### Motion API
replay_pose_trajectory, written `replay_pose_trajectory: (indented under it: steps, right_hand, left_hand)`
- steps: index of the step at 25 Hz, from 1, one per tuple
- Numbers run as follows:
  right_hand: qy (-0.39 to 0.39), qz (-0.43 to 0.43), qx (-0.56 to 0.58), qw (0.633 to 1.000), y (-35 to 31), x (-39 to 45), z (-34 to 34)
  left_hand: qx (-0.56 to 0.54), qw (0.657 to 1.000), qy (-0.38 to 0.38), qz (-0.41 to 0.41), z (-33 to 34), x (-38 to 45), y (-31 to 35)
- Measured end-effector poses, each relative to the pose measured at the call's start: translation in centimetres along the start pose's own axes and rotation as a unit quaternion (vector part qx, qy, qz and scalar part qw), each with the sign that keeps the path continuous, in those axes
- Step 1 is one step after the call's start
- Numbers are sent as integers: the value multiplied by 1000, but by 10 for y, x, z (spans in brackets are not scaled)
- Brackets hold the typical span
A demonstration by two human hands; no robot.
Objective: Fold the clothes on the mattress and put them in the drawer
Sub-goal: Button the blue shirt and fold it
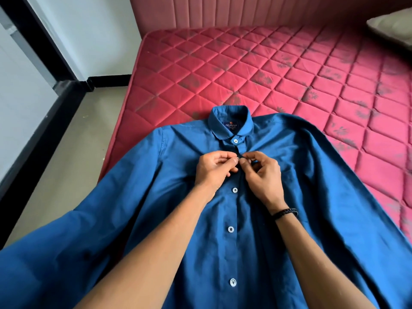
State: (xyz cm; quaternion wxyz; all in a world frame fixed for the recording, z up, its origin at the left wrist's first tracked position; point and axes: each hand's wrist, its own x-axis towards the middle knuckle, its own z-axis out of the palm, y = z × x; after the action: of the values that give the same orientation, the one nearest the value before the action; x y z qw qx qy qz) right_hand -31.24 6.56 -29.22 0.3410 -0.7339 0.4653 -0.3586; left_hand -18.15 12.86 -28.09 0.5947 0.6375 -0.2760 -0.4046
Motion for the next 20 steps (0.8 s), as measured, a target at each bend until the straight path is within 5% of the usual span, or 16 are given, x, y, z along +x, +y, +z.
replay_pose_trajectory:
  steps: [5, 20]
  right_hand:
    - [-35, 33, 89, 995, 2, 3, -6]
    - [-42, 36, 56, 997, 2, 2, -7]
  left_hand:
    - [-1, 1000, 31, -2, 4, 1, -1]
    - [78, 995, 51, 23, 7, -4, 0]
